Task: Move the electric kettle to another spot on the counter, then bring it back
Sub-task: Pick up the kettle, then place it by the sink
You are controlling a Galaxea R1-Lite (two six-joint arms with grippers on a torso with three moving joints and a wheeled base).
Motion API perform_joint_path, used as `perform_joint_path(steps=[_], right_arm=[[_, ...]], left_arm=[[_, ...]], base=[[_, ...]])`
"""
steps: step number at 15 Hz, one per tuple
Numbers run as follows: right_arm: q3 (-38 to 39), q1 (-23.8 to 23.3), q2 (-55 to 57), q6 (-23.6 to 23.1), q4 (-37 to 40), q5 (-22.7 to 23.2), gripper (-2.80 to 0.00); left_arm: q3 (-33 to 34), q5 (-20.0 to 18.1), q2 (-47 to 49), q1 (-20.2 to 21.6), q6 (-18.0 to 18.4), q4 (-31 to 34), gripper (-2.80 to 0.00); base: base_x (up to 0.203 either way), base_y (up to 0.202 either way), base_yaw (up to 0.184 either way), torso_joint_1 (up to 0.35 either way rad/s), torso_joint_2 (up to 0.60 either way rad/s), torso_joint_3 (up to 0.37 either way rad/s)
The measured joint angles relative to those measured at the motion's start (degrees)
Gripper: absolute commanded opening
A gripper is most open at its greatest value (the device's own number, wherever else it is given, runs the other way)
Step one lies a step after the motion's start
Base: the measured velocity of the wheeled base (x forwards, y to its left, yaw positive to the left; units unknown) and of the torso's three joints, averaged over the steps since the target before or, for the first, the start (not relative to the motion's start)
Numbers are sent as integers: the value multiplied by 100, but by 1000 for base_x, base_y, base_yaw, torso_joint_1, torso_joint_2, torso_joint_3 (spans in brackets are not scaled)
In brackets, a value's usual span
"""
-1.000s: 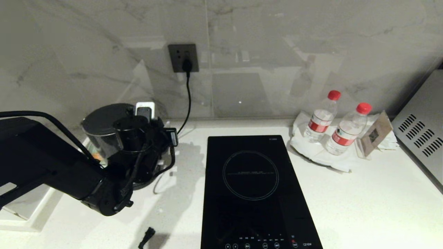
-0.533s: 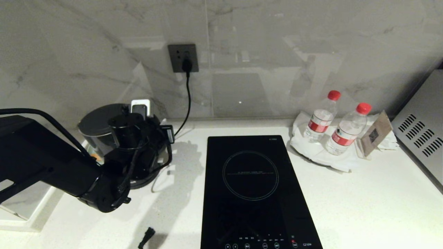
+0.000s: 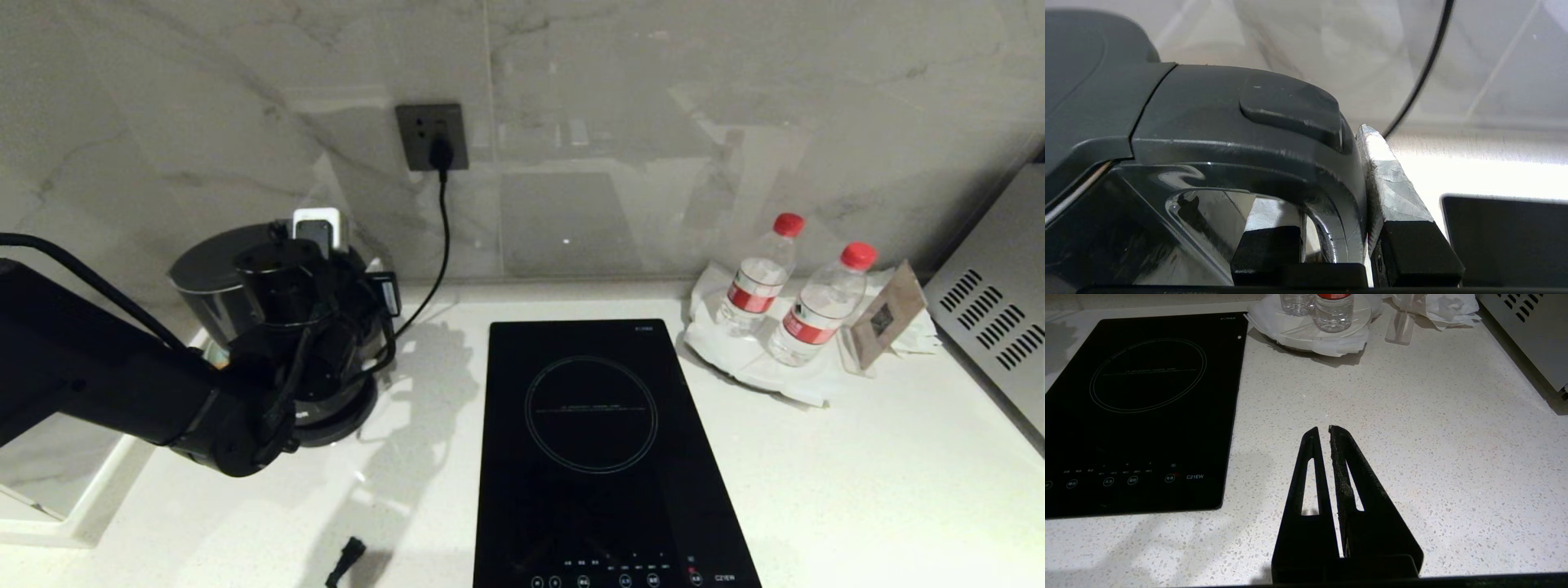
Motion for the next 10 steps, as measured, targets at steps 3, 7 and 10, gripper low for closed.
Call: perform_joint_path(steps=[3,7,10], right_arm=[[0,0,0,2,0,0,-280],[0,0,0,0,-2,2,-280],[0,0,0,0,0,2,-280]], left_arm=[[-24,-11,-162,-6,15,67,-280],[-50,-63,-414,-4,17,284,-280],[33,-84,-715,-6,17,698,-280]], base=[[0,0,0,0,0,0],[0,0,0,0,0,0],[0,0,0,0,0,0]])
